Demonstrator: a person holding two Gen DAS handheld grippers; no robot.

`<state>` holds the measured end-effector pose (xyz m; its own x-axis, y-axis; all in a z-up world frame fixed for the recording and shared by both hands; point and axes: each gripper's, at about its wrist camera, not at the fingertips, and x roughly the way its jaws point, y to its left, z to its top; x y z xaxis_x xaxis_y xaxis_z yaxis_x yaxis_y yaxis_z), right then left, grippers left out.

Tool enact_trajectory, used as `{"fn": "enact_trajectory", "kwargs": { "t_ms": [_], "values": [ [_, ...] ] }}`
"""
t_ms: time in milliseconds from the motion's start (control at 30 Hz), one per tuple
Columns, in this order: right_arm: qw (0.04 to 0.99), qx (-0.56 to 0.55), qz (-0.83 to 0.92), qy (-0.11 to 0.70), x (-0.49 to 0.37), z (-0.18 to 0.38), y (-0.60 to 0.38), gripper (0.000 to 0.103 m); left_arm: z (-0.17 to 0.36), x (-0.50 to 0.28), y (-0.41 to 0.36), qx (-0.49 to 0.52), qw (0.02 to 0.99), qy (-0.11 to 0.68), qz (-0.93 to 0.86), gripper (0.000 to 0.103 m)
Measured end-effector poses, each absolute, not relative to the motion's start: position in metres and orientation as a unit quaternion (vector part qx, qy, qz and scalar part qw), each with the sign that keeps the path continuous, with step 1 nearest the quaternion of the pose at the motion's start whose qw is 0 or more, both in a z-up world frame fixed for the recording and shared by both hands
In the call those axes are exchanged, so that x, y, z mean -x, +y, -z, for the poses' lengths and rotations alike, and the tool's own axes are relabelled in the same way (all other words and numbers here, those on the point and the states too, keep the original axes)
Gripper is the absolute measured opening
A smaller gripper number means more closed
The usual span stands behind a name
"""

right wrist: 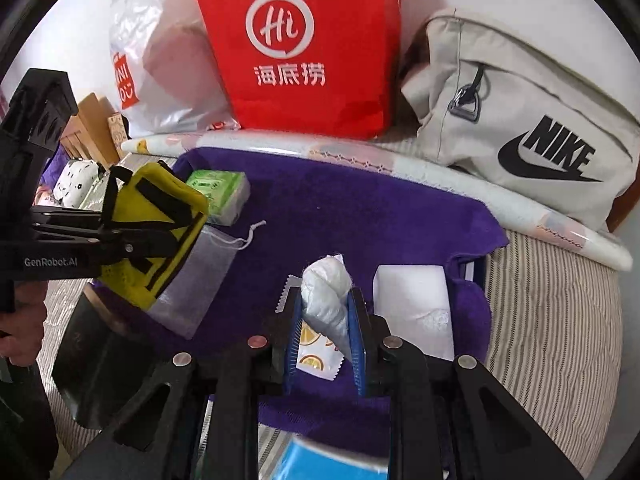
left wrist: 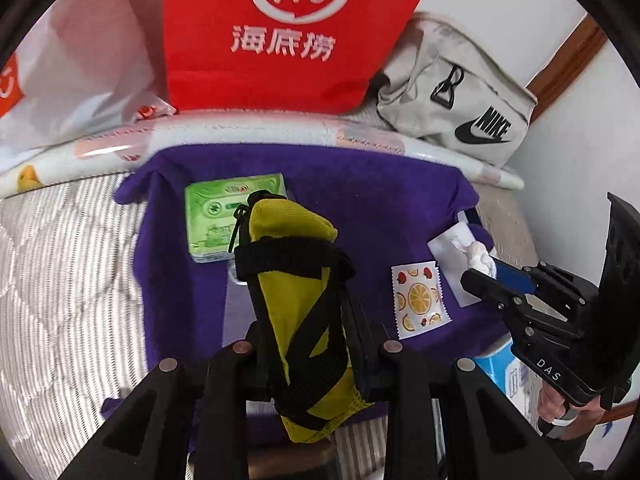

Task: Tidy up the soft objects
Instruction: 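Carry the yellow-black pouch and white tissue with both tools over the purple cloth, then open both tools to drop the pouch and tissue onto the cloth, then grasp the green snack packet from the pile with the left tool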

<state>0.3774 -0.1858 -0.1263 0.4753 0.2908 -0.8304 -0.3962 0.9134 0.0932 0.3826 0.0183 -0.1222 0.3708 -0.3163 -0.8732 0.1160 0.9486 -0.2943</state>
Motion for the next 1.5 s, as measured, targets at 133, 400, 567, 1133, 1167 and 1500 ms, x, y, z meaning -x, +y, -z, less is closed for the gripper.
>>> {"fn": "enact_trajectory", "kwargs": {
  "t_ms": [133,400,567,1133,1167,1500],
  "values": [
    [0.850,0.058,-0.203,0.482,-0.386,0.135,-0.185,0.022,0.133,-0.389,0.014,0.086,0.817,0.555,0.129,0.026],
    [0.834,0.063,-0.204,0.509,-0.397,0.151,-0.178,0.022,0.142,-0.392,0.010,0.070,0.810,0.567,0.128,0.028],
    [0.830,0.072,-0.206,0.513,-0.400,0.153,-0.174,0.031,0.139,-0.393,0.009,0.061,0.811,0.567,0.129,0.037],
    [0.860,0.062,-0.175,0.475,-0.370,0.109,-0.187,0.078,0.099,-0.355,0.055,0.029,0.849,0.525,0.044,0.066],
    [0.863,0.057,-0.167,0.473,-0.365,0.104,-0.191,0.079,0.096,-0.350,0.056,0.029,0.852,0.522,0.042,0.066],
    [0.881,0.011,-0.145,0.451,-0.286,0.077,-0.215,0.082,0.062,-0.276,0.058,0.038,0.877,0.478,0.037,0.066]
  ]
}}
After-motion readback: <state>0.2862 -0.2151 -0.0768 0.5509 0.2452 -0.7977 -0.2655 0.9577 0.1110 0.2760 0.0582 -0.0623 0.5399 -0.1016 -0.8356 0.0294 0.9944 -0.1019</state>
